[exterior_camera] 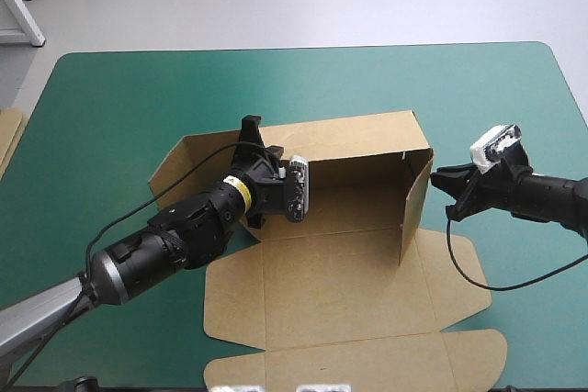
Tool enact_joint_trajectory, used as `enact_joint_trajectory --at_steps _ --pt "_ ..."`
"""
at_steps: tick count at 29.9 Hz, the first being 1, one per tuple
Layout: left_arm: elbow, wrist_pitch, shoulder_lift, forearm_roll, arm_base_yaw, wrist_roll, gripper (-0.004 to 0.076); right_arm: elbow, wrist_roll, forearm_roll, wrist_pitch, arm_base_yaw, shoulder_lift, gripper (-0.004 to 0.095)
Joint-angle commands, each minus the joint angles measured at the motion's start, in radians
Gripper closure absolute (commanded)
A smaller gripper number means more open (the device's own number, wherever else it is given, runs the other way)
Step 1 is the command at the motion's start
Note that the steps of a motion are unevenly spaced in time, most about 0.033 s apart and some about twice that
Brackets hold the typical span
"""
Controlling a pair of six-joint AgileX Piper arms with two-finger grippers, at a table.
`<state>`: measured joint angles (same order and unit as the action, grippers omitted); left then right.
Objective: Fold the box
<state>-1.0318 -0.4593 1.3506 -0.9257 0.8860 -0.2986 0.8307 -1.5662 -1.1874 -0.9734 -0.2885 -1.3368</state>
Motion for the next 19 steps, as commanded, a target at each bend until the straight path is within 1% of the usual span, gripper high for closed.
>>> enact_joint_trajectory --at_steps 1,4,6,9,15,19 --pt "-0.021 0.069 -0.025 0.015 0.005 0.018 0.0734 0.019 -0.045 -0.078 -0.030 -0.005 0.028 0.0514" --pt "-0.021 0.075 -0.025 0.015 0.005 0.018 0.0734 0.019 -0.074 -0.096 -0.014 0.010 0.028 0.0344" --pt "-0.021 0.075 -0.025 0.015 0.005 0.018 0.0734 0.019 -0.086 -0.098 -0.011 0.025 0.028 0.0288" --pt "-0.021 0.079 -0.025 0.015 0.005 0.018 0.0734 0.019 -0.096 -0.089 -0.009 0.060 0.026 0.0286" --pt "-0.021 0.086 -0.025 0.015 0.005 0.018 0.0734 0.019 -0.103 -0.089 0.071 0.125 0.002 0.0301" --pt "-0.021 0.086 -0.025 0.015 0.005 0.018 0.0734 0.019 -0.096 -0.095 0.080 0.150 -0.021 0.0301"
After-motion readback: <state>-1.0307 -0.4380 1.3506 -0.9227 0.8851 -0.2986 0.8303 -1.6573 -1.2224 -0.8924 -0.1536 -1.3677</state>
